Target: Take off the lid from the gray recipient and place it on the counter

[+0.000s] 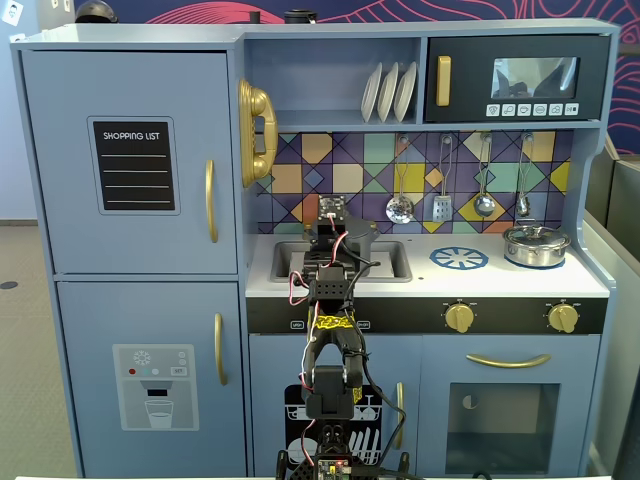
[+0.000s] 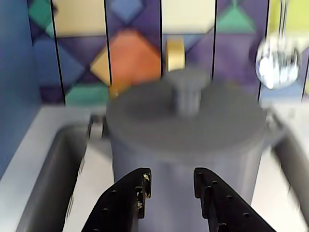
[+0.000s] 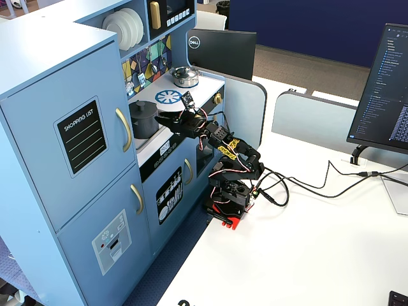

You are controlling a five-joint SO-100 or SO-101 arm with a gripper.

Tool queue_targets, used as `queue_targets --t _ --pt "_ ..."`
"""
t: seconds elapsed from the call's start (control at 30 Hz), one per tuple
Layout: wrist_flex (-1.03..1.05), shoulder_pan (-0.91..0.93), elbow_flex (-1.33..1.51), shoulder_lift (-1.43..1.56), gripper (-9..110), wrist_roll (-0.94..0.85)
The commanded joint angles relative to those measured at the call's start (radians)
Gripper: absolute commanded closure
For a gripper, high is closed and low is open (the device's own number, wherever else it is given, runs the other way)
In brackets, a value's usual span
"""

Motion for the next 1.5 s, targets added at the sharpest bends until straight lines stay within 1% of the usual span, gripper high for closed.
queue_targets --t 0.0,0.17,0.23,0.3,0.37,0.43,0.83,1.47 --pt "-0.052 0.02 -0.084 -0.009 101 -0.026" --pt "-0.052 0.046 -0.132 -0.06 99 -0.023" --pt "-0.055 0.057 -0.15 -0.087 92 0.0" --pt "-0.051 0.078 -0.167 -0.109 83 0.006" --pt "-0.058 0.08 -0.176 -0.127 77 0.021" --pt "-0.063 0.092 -0.181 -0.143 75 0.023" --pt "-0.239 0.078 -0.193 -0.307 77 0.014" --pt "-0.353 0.028 -0.362 -0.598 83 0.008"
